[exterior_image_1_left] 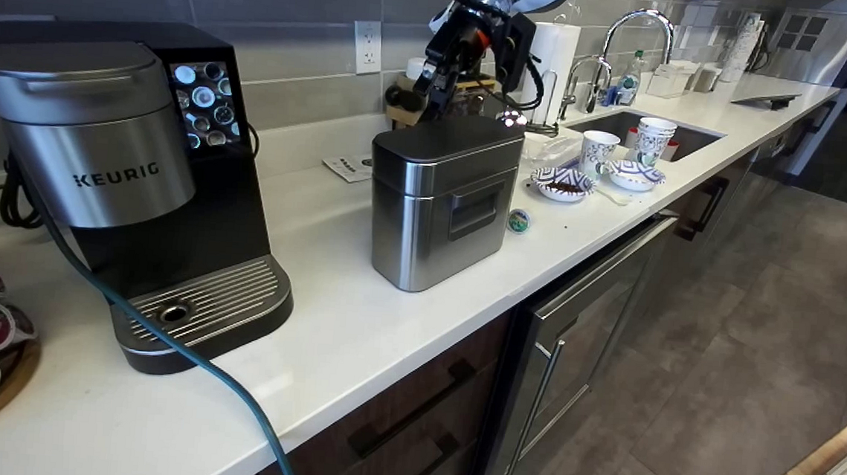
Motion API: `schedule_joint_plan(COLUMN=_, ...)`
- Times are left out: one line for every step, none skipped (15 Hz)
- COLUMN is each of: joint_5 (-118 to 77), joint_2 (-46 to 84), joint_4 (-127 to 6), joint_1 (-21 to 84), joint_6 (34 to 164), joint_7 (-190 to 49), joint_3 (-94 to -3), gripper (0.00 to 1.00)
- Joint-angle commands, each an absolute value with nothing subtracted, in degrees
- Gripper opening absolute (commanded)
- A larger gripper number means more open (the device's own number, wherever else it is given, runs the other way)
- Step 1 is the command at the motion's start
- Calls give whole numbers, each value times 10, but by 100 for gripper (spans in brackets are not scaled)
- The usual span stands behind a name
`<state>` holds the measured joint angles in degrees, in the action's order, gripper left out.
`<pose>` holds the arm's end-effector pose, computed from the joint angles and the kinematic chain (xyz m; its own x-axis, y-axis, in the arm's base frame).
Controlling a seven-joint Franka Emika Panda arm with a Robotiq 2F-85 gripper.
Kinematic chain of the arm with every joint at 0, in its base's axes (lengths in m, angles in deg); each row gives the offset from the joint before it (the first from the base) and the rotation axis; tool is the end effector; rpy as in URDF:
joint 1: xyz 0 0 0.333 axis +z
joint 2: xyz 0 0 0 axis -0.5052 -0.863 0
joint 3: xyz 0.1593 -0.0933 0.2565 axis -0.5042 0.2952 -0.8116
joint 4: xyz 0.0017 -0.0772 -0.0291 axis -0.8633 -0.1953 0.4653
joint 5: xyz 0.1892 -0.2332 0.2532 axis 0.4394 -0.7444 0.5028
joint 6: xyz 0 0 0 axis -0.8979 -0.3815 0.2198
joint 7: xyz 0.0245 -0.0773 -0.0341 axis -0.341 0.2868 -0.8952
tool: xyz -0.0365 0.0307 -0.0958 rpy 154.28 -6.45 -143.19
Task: Open the silver bin, pick up the small white container and put it inside the silver bin
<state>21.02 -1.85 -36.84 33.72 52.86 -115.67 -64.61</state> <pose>0.6763 0.2138 0.4142 0.7064 0.6674 0.2359 0.5910 -0.3727 -0.7154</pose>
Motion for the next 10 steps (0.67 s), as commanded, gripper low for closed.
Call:
schedule_joint_plan(joint_5=195, joint_2=-44, joint_4=-324, joint_1=332, joint_6=479, joint_7=-1135, joint_3=-654, gripper=100)
schedule_joint_plan(joint_5=198, joint_2=-48, joint_4=-317, joint_1=330, joint_6=471, joint_7=-1130, joint_3=-655, gripper=100)
schedule_joint_plan(joint_5=199, joint_2=-51, joint_4=-311, joint_1=330, joint_6=465, joint_7=-1126, joint_3=-655, gripper=100)
schedule_joint_plan(joint_5=201, joint_2=-55, joint_4=-305, joint_1=329, joint_6=461, joint_7=-1122, joint_3=-655, gripper=100)
schedule_joint_plan(joint_5=203, joint_2=-58, joint_4=-299, joint_1=327, joint_6=455, joint_7=-1119, joint_3=-657, gripper=100)
schedule_joint_plan(joint_5=203, joint_2=-60, joint_4=-294, joint_1=327, joint_6=451, joint_7=-1115, joint_3=-657, gripper=100)
schedule_joint_plan(joint_5=202, joint_2=-63, joint_4=-288, joint_1=327, joint_6=443, joint_7=-1110, joint_3=-657, gripper=100)
schedule_joint_plan(joint_5=202, joint_2=-67, joint_4=-280, joint_1=327, joint_6=433, joint_7=-1104, joint_3=-658, gripper=100)
schedule_joint_plan(joint_5=201, joint_2=-70, joint_4=-273, joint_1=328, joint_6=426, joint_7=-1101, joint_3=-659, gripper=100)
schedule_joint_plan(joint_5=204, joint_2=-73, joint_4=-265, joint_1=326, joint_6=415, joint_7=-1097, joint_3=-661, gripper=100)
